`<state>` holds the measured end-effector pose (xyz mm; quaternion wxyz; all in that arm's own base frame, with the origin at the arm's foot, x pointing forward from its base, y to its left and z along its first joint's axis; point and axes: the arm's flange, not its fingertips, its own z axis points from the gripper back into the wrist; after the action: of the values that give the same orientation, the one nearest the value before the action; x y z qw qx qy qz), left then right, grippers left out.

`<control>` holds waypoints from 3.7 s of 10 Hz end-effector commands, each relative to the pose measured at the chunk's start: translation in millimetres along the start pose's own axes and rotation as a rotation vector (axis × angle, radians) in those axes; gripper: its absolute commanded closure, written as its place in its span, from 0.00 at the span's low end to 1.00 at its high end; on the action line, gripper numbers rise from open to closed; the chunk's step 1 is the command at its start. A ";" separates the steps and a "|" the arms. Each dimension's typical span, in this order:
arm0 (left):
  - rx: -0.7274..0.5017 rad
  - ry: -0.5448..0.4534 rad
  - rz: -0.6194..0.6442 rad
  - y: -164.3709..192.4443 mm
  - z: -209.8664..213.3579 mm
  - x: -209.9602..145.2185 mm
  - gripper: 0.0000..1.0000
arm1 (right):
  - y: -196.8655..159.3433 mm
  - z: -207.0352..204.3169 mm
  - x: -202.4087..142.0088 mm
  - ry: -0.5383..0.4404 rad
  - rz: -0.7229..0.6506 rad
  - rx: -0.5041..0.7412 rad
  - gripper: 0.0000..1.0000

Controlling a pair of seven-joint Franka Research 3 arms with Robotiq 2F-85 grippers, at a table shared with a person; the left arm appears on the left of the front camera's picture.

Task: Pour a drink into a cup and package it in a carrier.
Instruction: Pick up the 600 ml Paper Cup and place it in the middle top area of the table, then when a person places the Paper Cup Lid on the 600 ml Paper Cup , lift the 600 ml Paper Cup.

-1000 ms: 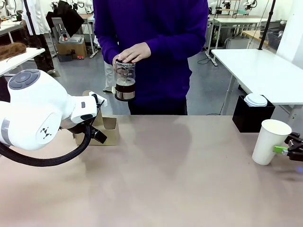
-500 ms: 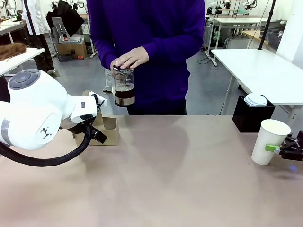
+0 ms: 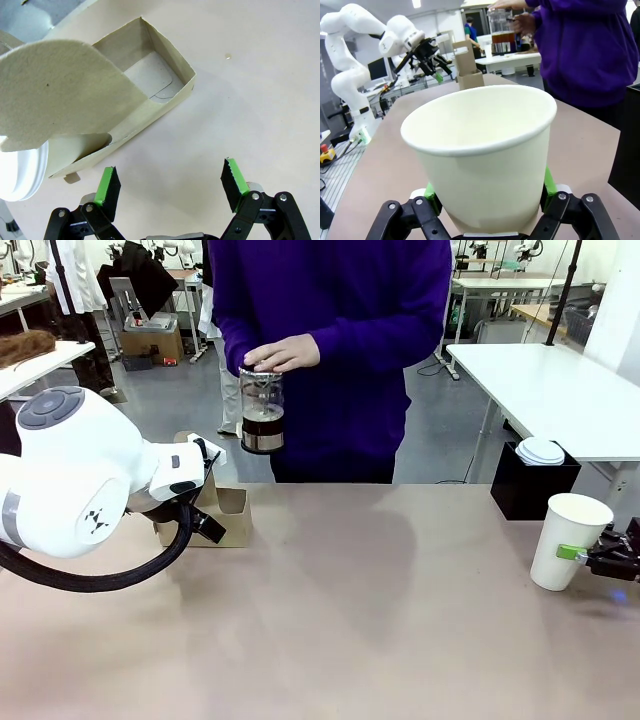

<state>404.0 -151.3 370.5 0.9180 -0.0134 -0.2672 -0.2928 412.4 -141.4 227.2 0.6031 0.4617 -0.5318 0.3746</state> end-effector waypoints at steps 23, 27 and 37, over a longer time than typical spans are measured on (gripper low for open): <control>-0.001 0.000 0.000 0.0 0.2 -0.2 0.00 | -41.4 -297.9 74.6 0.054 -0.068 -0.166 0.16; -0.001 0.000 0.000 0.0 0.2 -0.2 0.00 | -41.4 -297.9 74.6 0.054 -0.068 -0.166 0.16; -0.001 0.000 0.000 0.0 0.2 -0.2 0.00 | -41.4 -297.9 74.6 0.054 -0.068 -0.166 0.16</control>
<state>404.0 -151.5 370.4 0.9180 -0.0131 -0.2671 -0.2930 551.2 125.3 289.4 0.6640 0.4202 -0.5275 0.3229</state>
